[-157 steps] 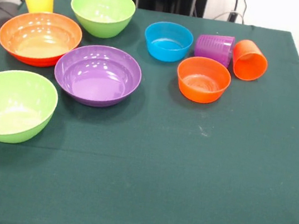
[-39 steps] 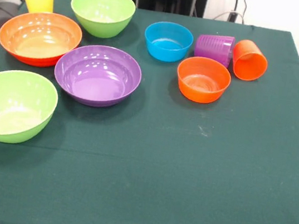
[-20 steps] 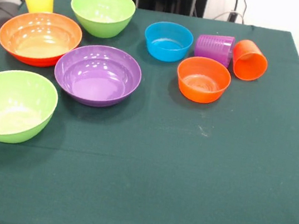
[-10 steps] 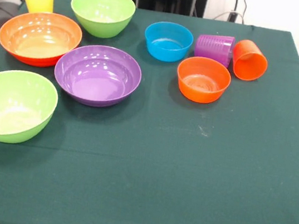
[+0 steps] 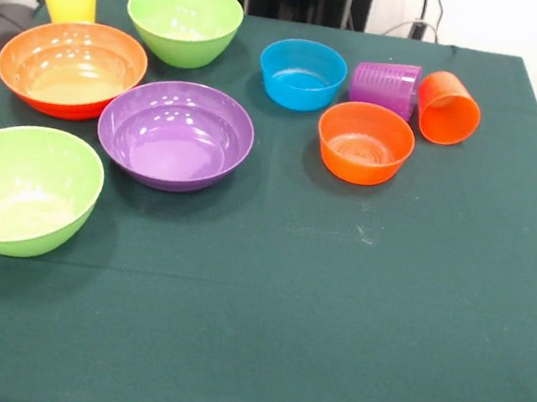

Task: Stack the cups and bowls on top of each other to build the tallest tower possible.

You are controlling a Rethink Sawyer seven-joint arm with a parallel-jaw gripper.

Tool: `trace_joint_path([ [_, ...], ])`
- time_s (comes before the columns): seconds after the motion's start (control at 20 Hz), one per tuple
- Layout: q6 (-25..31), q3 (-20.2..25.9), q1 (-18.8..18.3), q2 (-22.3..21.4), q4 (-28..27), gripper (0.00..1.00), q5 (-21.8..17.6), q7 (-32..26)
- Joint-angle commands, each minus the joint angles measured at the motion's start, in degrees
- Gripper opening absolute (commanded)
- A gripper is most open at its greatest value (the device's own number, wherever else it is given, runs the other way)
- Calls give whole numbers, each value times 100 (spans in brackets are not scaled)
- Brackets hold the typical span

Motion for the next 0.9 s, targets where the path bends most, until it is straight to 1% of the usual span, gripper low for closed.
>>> trace_joint_path([
  [0.05, -512, 675, 139, 748, 1034, 100, 125, 599],
  [0.6, -169, 1003, 143, 568, 1442, 100, 274, 813],
  [0.9, 129, 1188, 134, 652, 1618, 100, 352, 879],
])
